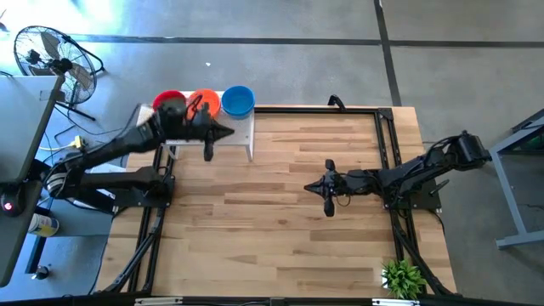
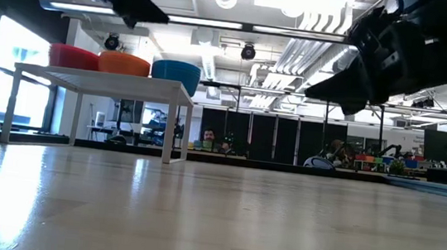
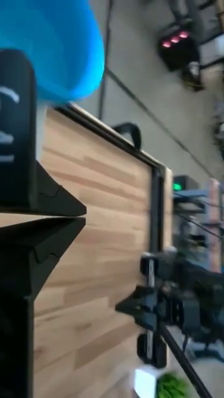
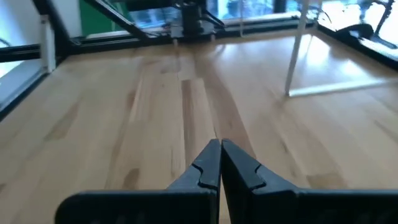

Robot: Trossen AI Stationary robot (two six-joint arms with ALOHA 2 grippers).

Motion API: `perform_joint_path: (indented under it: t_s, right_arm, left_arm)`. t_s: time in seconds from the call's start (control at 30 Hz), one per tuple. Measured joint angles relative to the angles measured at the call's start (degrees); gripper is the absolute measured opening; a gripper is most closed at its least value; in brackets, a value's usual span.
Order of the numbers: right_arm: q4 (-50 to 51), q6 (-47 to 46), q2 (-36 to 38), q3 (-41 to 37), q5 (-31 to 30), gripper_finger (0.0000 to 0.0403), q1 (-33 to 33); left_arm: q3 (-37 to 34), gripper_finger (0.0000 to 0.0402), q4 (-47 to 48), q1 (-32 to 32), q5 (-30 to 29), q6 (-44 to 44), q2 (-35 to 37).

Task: Pick & Place Mini bowls
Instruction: Return to Home Position

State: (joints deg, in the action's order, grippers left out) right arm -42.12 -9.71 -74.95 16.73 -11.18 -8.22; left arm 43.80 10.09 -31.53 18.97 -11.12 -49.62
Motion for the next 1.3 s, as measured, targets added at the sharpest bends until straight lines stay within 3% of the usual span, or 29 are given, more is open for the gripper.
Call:
perform_joint_path:
  t_s: [0.13, 0.3, 0.57, 0.9, 1.2, 1.3]
  right_arm:
    - [4.4, 4.9, 5.3, 0.0, 6.4, 0.0000, 3.9]
    - [15.6, 10.5, 16.9, 0.0, 12.1, 0.0000, 11.1]
    - [31.6, 14.9, 38.2, -0.3, 14.2, 0.0000, 16.7]
    - [31.3, 11.8, 59.7, -12.8, 16.6, 0.0000, 21.0]
    - [40.3, 11.2, 74.0, -14.8, 18.4, 0.0000, 24.4]
    - [42.0, 11.2, 74.9, -14.7, 18.5, 0.0000, 24.7]
  left_arm:
    - [-10.4, 0.0013, -14.8, 2.6, 0.0, 2.9, 1.1]
    - [-17.9, 0.0014, -24.9, 4.7, -0.1, 4.6, 1.2]
    - [-22.5, 0.0005, -30.1, 4.6, -0.7, 5.6, 4.8]
    - [-29.7, 0.0001, -34.6, 4.6, -2.3, 7.3, 11.8]
    - [-36.5, 0.0001, -36.1, 4.5, -4.6, 8.9, 18.9]
    - [-38.6, 0.0001, -35.3, 4.5, -4.6, 9.4, 22.5]
